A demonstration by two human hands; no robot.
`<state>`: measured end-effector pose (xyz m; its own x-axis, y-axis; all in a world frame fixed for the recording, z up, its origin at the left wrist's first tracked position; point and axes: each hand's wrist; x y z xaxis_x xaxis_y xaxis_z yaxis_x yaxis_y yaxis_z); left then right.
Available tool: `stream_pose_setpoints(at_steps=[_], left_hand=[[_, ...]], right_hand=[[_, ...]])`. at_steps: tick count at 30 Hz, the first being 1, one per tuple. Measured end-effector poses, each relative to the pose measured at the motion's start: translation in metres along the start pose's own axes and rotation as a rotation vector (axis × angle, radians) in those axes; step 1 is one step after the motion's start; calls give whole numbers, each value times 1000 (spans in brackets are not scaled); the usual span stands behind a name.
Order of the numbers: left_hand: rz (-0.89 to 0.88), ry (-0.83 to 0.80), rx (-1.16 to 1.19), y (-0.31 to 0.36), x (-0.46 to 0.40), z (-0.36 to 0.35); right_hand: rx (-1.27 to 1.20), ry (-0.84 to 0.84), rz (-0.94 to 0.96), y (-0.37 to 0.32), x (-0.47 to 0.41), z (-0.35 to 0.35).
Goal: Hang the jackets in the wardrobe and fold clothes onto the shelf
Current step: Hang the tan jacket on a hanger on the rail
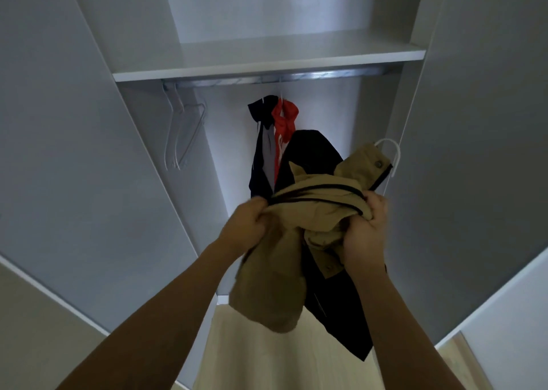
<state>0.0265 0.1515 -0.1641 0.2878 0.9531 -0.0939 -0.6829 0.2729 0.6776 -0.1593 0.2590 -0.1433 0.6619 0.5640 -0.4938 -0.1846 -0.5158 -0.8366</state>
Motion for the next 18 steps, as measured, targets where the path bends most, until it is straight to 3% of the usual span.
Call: stream_pose_setpoints(at_steps=[3, 6, 9, 12, 18], left_hand=[[107, 382, 190, 4, -5, 18], [25, 510, 261, 20, -13, 46], [-305, 401, -97, 44, -12, 68], [-644, 278, -435, 62, -6, 80], [-985, 182, -661, 81, -1, 91]], right_hand=[[289, -232, -7, 4, -7, 14], [314, -457, -164, 10, -5, 32], [196, -450, -325, 9, -2, 39], [187, -485, -317, 5, -4, 33], [336, -749, -178, 0, -13, 19]])
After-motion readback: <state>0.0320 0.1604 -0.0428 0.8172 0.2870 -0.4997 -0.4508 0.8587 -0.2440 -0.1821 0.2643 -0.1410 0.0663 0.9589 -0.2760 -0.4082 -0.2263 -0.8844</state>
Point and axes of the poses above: each hand's wrist, its own x-axis away from the middle knuckle, its own z-axis out of the back of the hand, y = z × x, and after that the axes turned 15 degrees about z, right-handed
